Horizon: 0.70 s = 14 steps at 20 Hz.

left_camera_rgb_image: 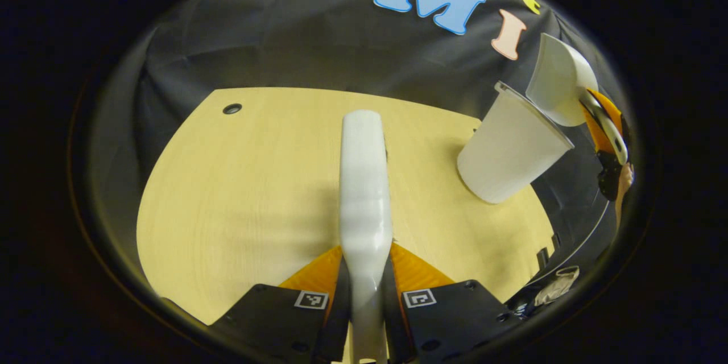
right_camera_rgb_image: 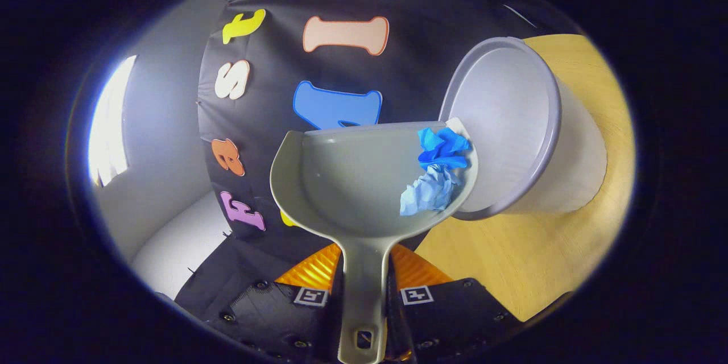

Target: Pick up the small broom and dustpan from the desktop, sweep the trash into the dustpan with the broom, and then empty the trash into the garbage bin.

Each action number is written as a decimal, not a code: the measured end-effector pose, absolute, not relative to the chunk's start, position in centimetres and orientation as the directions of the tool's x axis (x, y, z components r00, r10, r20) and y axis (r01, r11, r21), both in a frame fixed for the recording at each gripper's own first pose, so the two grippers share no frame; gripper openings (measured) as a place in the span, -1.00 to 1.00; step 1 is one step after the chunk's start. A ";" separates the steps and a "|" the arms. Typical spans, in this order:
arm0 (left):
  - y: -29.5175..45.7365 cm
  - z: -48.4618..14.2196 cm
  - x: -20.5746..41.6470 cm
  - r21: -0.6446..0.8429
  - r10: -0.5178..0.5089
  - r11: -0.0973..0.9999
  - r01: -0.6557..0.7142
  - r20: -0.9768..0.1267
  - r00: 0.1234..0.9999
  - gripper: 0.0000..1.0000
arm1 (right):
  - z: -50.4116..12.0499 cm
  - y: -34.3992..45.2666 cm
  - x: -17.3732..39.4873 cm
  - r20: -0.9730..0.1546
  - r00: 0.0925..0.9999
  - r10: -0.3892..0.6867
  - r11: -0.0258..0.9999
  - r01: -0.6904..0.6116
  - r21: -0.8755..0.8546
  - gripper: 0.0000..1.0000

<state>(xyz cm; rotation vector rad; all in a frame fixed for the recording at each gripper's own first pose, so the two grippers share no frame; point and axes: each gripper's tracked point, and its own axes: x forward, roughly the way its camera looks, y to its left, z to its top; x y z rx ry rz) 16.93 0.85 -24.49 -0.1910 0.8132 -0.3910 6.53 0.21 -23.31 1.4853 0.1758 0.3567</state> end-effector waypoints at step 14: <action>-0.5 -23.7 16.2 -0.307 -0.432 0.901 0.305 -0.678 0.595 -0.33 | -23.0 0.1 6.6 0.165 0.938 0.306 -0.099 -0.141 0.985 -0.36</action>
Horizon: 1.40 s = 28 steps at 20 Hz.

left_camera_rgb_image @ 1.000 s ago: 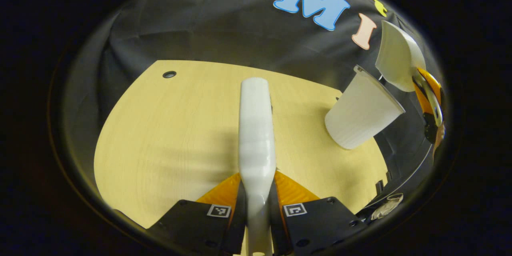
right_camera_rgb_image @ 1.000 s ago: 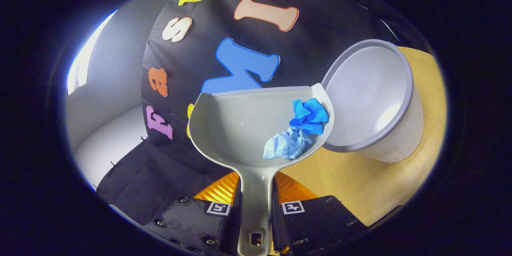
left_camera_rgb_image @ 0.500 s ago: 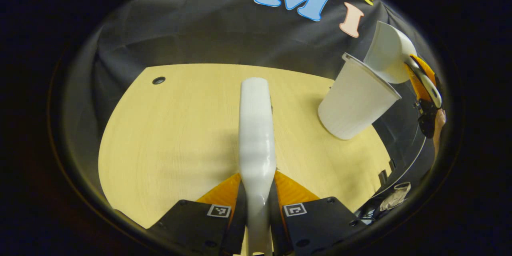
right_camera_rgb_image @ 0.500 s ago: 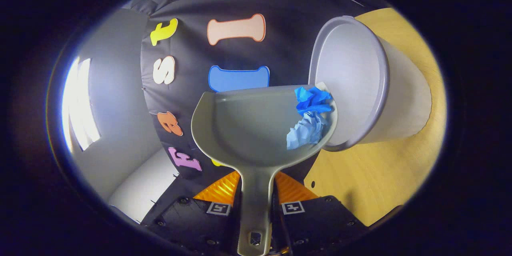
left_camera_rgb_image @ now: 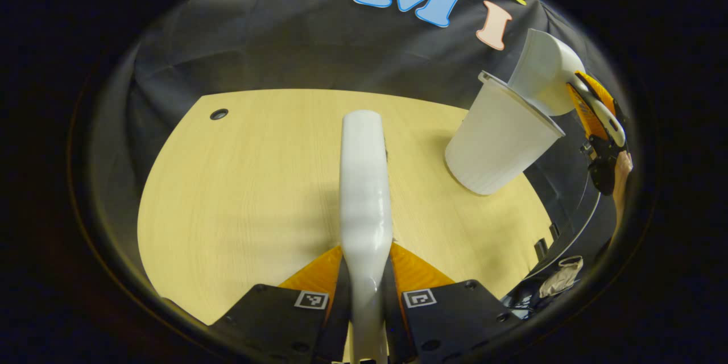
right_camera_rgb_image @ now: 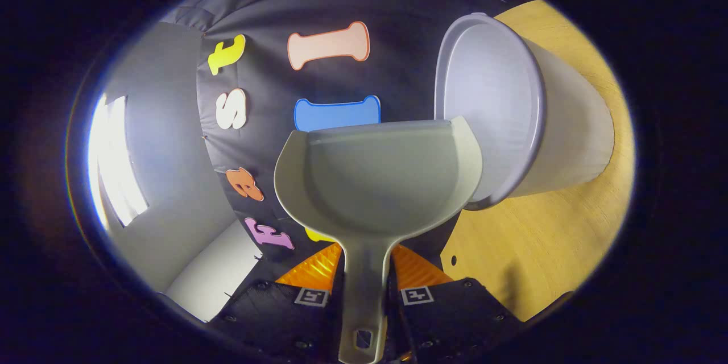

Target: Pick up the small broom and dustpan from the desktop, sweep the trash into the dustpan with the broom, and then empty the trash into the garbage bin.

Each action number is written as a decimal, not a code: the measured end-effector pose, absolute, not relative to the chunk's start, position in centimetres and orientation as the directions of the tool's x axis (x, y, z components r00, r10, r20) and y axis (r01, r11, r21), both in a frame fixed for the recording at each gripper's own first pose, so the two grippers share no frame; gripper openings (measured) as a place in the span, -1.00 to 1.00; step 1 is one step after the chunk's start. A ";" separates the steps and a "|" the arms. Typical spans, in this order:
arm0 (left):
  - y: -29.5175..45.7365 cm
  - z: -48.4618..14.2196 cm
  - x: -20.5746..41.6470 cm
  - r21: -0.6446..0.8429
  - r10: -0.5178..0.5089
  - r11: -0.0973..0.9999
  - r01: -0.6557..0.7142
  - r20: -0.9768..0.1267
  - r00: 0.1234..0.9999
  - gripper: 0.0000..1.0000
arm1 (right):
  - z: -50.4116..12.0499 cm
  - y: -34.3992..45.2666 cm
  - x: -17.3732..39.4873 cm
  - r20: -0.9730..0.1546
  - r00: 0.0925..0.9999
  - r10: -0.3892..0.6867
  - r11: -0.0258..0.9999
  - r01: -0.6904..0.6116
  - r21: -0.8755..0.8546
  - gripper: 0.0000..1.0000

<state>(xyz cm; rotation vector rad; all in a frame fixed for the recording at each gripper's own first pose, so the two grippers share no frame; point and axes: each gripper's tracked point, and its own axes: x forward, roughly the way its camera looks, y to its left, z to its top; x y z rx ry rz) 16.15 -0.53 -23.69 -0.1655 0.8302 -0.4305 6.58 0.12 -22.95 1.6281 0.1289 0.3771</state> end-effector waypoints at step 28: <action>8.6 -28.7 14.6 -0.276 -0.348 0.937 0.211 -0.726 0.594 -0.29 | -28.1 13.8 2.8 -0.302 0.927 0.223 0.843 -0.027 0.538 -0.36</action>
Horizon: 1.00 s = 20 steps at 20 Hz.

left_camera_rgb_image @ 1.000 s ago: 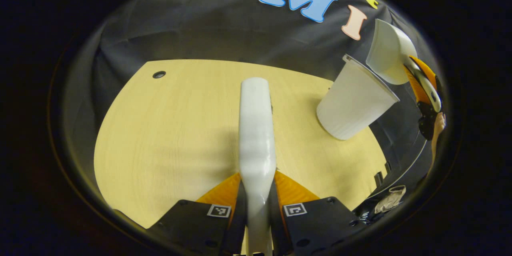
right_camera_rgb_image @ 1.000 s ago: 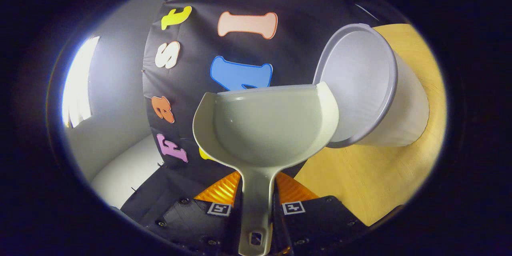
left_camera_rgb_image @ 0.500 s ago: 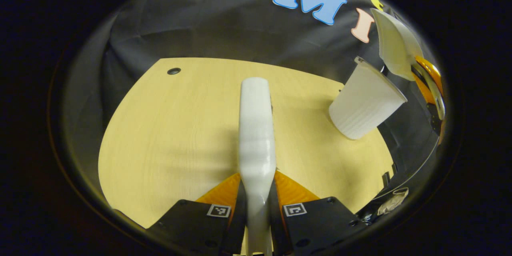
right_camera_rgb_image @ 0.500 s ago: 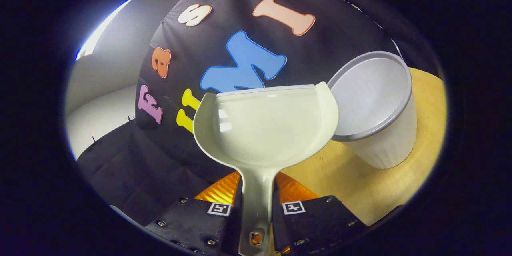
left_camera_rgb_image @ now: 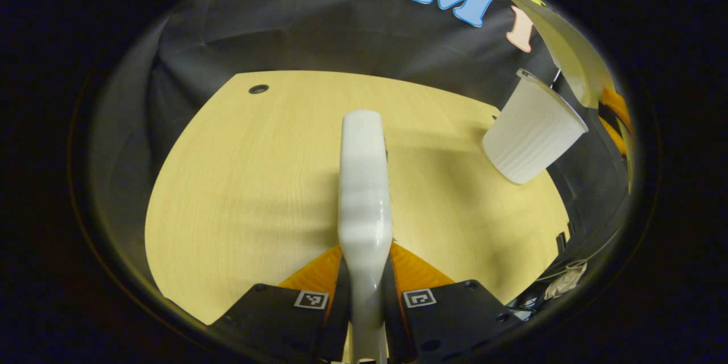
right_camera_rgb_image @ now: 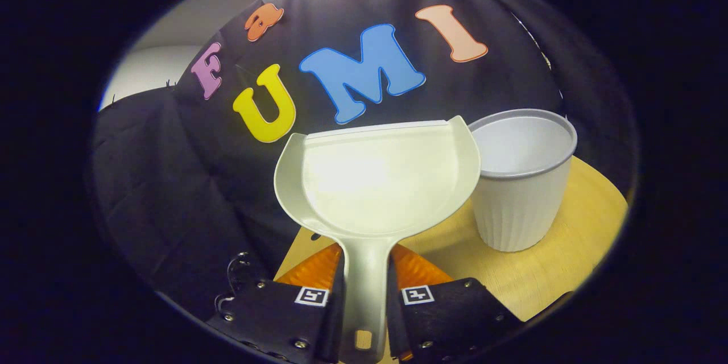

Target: Pick up the small broom and dustpan from the desktop, sweep the trash into the dustpan with the broom, and then empty the trash into the garbage bin.

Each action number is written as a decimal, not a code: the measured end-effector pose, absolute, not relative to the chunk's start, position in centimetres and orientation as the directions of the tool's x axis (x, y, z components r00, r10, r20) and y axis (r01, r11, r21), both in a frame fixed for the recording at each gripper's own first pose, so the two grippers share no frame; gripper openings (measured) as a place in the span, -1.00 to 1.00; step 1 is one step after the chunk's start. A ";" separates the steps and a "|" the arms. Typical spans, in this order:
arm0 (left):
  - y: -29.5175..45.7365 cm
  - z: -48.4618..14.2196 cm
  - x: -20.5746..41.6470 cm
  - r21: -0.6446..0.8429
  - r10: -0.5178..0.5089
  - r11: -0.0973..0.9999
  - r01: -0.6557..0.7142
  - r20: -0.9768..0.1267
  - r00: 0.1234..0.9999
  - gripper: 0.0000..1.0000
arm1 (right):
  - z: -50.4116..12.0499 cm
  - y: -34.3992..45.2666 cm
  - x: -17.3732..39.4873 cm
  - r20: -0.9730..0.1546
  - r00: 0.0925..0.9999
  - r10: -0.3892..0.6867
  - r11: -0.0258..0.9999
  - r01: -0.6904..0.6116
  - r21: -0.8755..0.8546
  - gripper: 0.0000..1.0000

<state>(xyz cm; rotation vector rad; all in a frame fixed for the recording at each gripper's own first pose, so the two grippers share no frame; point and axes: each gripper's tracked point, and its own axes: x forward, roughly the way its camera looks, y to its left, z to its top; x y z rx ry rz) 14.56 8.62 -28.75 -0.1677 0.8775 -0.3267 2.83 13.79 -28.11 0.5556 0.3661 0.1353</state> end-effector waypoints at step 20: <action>7.8 -34.7 14.2 -0.196 -0.225 0.974 0.110 -0.829 0.512 -0.29 | -49.3 16.3 -1.0 -0.706 0.679 0.200 0.949 0.046 0.313 -0.35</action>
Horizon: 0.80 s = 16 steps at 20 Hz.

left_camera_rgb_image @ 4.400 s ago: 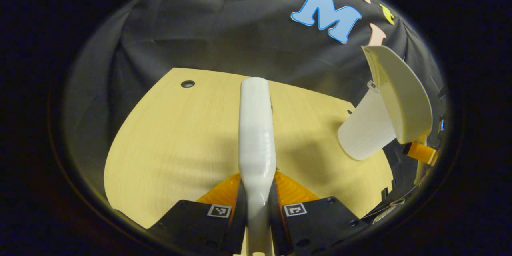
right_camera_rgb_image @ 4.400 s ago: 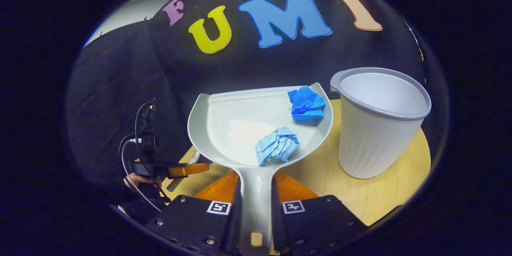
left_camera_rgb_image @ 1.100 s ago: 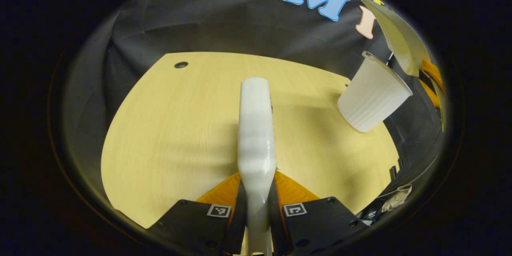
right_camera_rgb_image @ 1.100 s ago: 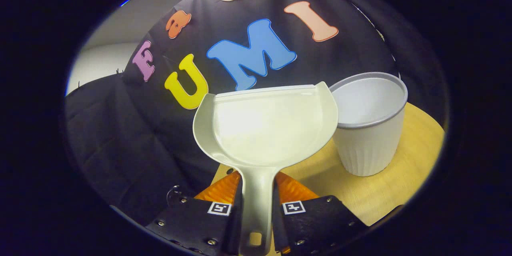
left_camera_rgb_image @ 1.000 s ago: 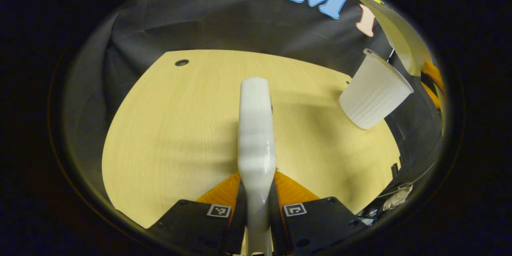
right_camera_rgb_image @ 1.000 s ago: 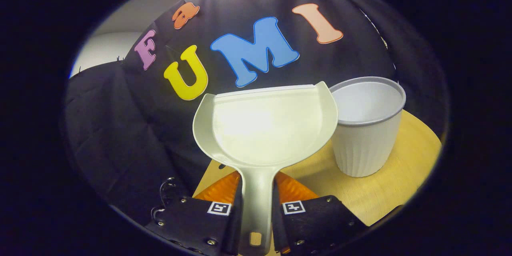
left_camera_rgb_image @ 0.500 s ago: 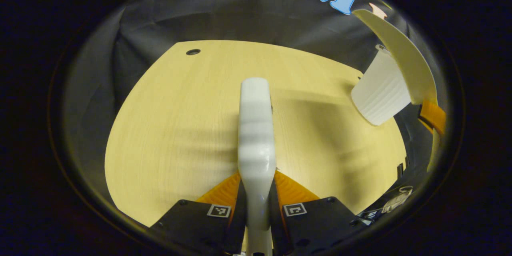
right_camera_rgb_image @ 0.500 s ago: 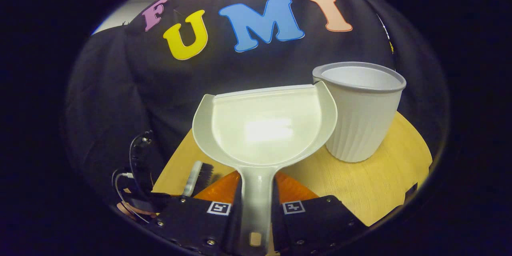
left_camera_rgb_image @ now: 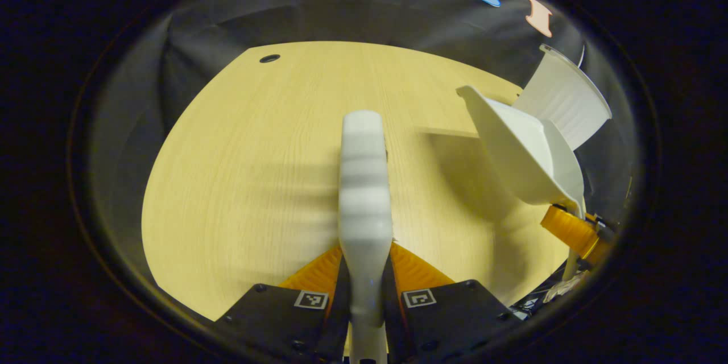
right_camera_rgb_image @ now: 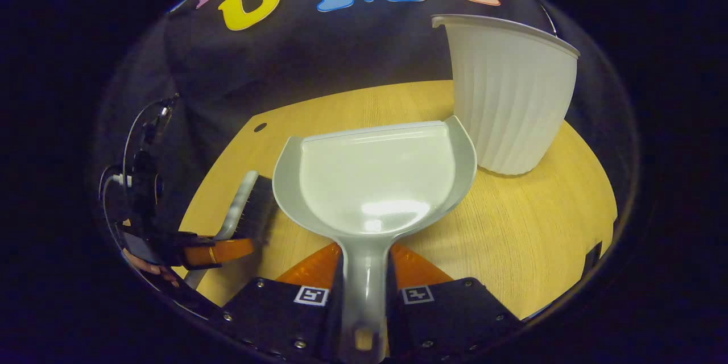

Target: Pick up the small broom and dustpan from the desktop, sweep the trash into the dustpan with the broom, and then empty the trash into the garbage bin.

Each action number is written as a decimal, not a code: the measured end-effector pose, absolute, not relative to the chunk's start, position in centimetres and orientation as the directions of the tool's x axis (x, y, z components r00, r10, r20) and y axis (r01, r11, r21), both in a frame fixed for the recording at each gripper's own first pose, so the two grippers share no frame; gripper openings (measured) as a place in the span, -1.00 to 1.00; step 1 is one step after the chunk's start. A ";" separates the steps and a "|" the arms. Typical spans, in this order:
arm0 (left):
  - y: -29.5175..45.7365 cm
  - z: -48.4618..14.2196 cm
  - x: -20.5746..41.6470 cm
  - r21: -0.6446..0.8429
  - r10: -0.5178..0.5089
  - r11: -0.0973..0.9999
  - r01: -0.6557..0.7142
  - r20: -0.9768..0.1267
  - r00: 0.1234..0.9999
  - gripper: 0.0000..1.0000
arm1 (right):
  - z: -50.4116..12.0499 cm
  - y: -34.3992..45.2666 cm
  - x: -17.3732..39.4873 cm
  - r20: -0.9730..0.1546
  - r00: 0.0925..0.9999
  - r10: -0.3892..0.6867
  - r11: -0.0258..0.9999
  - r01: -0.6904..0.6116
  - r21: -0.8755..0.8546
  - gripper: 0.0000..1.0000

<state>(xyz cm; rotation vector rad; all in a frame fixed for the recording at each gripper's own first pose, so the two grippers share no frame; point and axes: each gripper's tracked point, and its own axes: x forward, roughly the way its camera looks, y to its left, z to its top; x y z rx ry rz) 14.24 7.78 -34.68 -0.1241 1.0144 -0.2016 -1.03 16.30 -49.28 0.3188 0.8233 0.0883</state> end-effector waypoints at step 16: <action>8.1 -33.0 14.3 -0.115 -0.172 0.983 0.144 -0.855 0.490 -0.29 | -52.7 17.3 -3.6 -0.810 0.556 0.185 0.951 0.106 0.290 -0.31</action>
